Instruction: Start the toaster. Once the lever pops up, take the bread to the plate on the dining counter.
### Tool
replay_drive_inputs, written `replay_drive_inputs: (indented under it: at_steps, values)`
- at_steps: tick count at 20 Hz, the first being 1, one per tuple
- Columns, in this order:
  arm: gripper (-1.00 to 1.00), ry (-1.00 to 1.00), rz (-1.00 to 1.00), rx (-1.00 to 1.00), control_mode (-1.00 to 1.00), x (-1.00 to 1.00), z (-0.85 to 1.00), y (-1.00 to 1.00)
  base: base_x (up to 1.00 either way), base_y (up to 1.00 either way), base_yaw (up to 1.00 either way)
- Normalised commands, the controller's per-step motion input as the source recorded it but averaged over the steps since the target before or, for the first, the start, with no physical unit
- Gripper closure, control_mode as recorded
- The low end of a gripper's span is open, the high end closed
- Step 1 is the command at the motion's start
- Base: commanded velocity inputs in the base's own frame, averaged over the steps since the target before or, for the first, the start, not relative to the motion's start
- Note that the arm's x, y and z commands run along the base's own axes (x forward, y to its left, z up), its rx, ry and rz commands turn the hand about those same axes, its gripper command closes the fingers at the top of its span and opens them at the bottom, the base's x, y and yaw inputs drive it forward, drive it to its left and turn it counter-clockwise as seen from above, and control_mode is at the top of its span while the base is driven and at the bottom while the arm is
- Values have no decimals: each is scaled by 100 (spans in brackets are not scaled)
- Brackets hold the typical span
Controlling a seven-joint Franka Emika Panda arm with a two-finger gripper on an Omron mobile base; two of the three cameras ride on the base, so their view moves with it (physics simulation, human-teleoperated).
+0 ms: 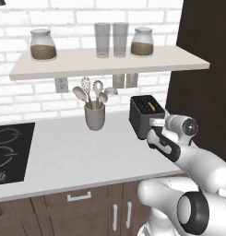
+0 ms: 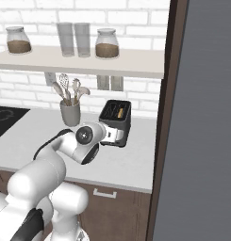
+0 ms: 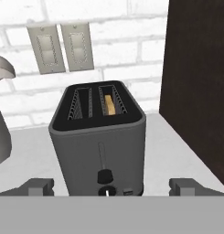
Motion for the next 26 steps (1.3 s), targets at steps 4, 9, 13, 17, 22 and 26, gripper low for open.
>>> replay_drive_inputs:
  at_steps: [4,9,13,17,22,26]
  values:
    - [-100,0,0,0,-100,0,-5,0,0,0,0]
    - [-100,0,0,0,-100,0,-2,0,0,0,0]
    - [-100,0,0,0,-100,0,-2,0,0,0,0]
    - [-100,0,0,0,-100,0,0,0,0,0,0]
    - [-100,0,0,0,-100,0,0,0,0,0,0]
    - [-100,0,0,0,-100,0,0,0,0,0,0]
